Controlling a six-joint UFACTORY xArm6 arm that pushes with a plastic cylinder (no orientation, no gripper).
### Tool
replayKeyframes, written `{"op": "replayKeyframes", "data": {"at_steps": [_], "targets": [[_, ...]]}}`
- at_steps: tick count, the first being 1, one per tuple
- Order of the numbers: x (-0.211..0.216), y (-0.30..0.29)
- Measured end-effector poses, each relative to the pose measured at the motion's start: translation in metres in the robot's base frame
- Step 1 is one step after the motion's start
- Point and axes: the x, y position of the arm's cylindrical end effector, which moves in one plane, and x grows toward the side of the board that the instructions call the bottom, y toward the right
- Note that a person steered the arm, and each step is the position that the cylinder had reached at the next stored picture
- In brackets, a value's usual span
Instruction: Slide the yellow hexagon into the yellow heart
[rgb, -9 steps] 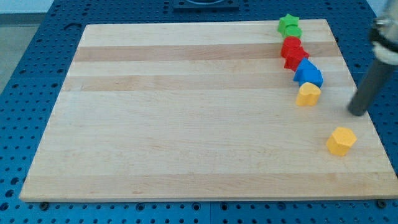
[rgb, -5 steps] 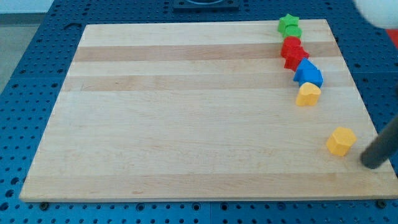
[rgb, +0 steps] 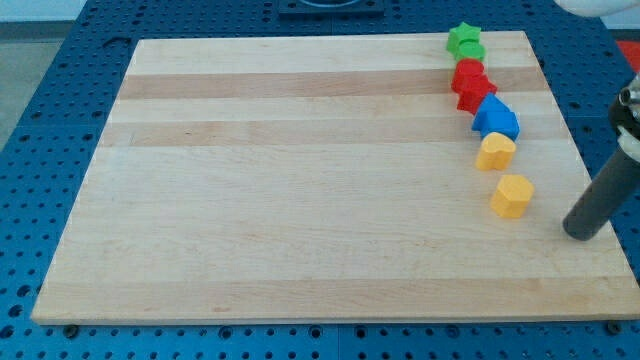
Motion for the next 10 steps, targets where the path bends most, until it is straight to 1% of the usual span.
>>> {"op": "replayKeyframes", "data": {"at_steps": [1, 3, 4, 5, 6, 7, 9, 10], "targets": [[-0.003, -0.020], [-0.005, -0.024], [-0.013, -0.035], [-0.008, -0.022], [0.007, -0.022], [0.008, -0.044], [-0.039, -0.054], [-0.033, -0.054]]}}
